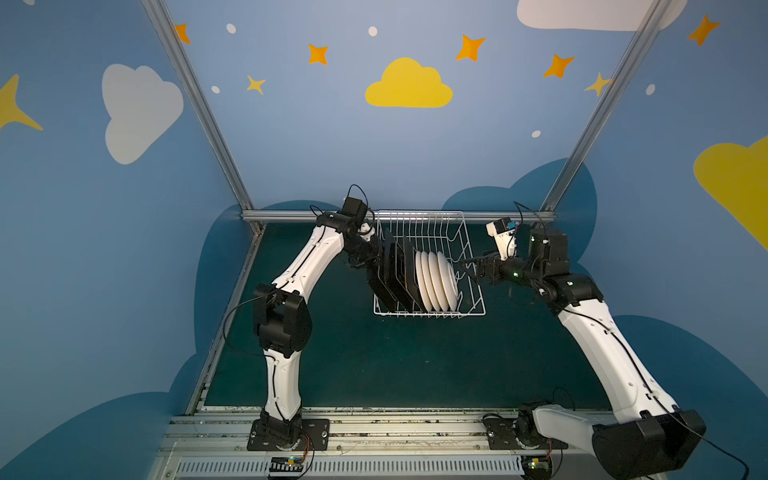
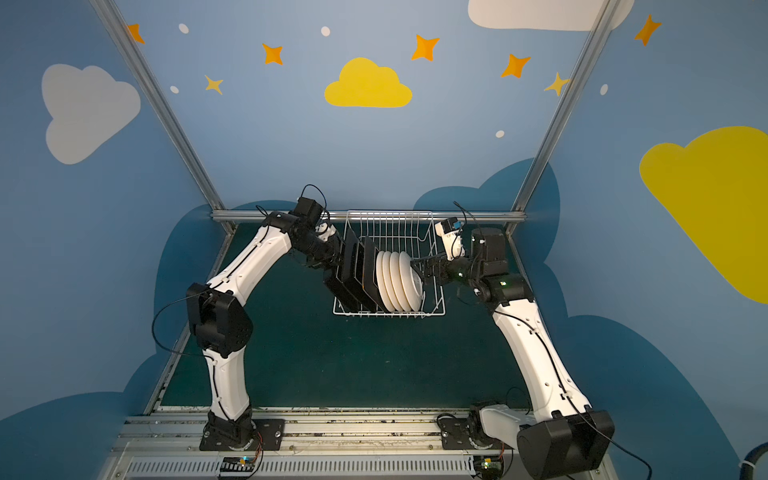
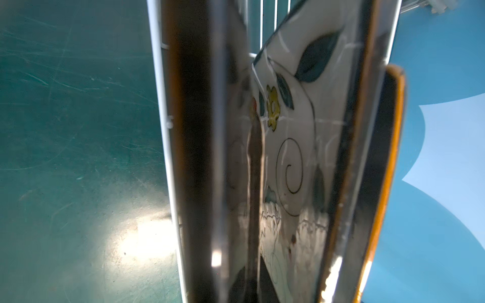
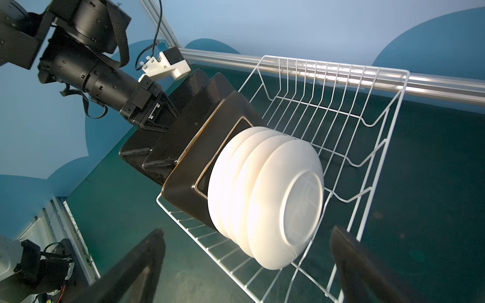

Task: Unload the plates from the dish rack
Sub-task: Pick up a plate from the dish rack.

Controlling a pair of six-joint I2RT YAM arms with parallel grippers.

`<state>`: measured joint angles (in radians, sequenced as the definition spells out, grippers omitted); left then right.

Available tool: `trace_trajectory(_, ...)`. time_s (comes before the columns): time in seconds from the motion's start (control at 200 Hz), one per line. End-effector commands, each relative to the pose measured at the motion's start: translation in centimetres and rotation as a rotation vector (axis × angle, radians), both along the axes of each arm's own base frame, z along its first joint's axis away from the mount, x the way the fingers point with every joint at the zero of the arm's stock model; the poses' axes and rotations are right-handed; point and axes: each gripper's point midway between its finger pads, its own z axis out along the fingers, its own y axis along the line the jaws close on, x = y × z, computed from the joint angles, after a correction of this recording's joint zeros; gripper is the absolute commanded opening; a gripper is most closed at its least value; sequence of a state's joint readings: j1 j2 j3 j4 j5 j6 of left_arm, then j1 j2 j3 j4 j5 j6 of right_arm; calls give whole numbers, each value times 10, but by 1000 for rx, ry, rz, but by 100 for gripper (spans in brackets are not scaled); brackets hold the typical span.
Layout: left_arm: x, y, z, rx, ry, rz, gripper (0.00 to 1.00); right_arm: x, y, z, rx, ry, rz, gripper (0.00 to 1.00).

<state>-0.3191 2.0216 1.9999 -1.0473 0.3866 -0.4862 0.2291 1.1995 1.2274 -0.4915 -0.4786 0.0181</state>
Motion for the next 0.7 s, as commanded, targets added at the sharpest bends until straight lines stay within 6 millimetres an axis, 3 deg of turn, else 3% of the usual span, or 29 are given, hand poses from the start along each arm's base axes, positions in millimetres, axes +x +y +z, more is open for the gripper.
trace_trajectory(0.0,8,9,46,-60,-115,17,3,-3,-1,1,-6,-13,-1,98)
trace_trajectory(0.696,8,35,88,-81,-198,48,3,0,2,2,11,-16,5,98)
